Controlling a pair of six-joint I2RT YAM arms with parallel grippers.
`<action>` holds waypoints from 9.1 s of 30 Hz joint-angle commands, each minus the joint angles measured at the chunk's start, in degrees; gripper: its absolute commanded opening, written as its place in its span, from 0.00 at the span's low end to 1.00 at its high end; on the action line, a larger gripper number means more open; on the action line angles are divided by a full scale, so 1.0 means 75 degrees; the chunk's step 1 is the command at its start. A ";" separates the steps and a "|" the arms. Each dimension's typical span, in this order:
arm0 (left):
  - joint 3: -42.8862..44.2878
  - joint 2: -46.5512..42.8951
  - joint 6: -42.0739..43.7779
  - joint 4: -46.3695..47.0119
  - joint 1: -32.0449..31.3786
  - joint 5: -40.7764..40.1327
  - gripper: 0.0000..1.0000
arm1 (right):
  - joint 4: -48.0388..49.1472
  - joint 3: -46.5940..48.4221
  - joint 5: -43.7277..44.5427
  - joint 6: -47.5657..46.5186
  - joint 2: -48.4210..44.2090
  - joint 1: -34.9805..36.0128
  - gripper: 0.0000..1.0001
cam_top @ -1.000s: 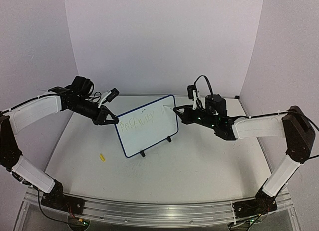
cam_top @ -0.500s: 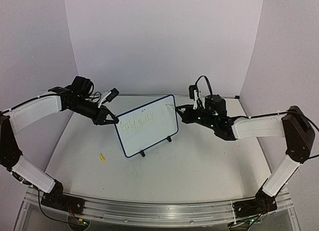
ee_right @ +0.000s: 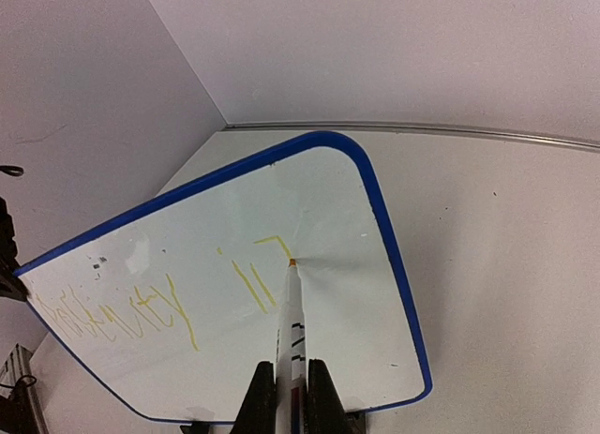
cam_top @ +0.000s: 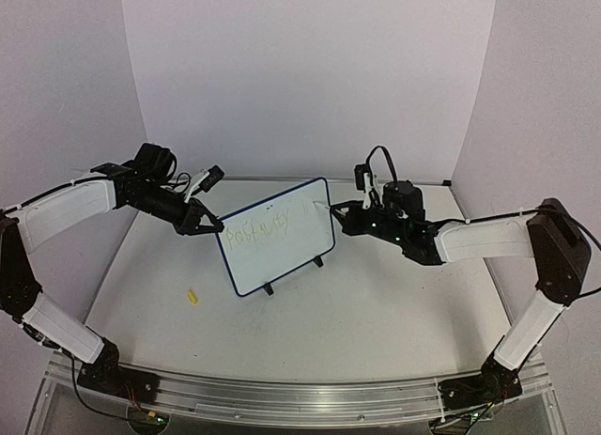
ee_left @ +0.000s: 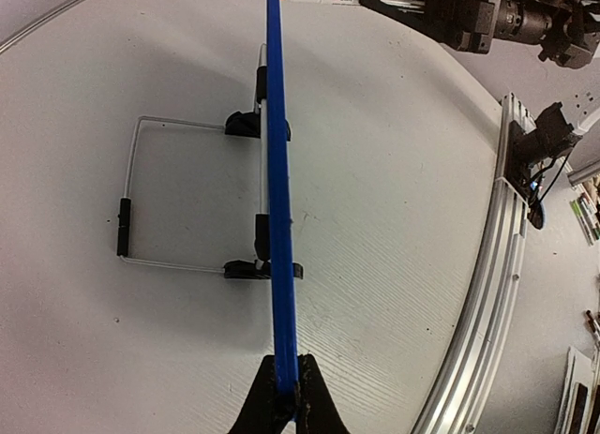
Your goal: Write a sentence on the whiteboard
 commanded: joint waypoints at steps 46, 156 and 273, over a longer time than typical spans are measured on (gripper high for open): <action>0.0173 -0.0023 0.0056 -0.0180 -0.0058 0.0028 0.00 | -0.1238 -0.0892 -0.1775 -0.0570 -0.1897 0.0080 0.00; 0.0159 0.0047 0.0049 -0.0221 -0.0057 0.0028 0.00 | -0.1025 0.2000 -0.2071 -0.0995 0.2514 0.1652 0.00; 0.0170 0.0132 0.0042 -0.0240 -0.0057 0.0063 0.00 | -0.0331 0.0993 -0.2076 -0.0481 0.1583 0.1380 0.00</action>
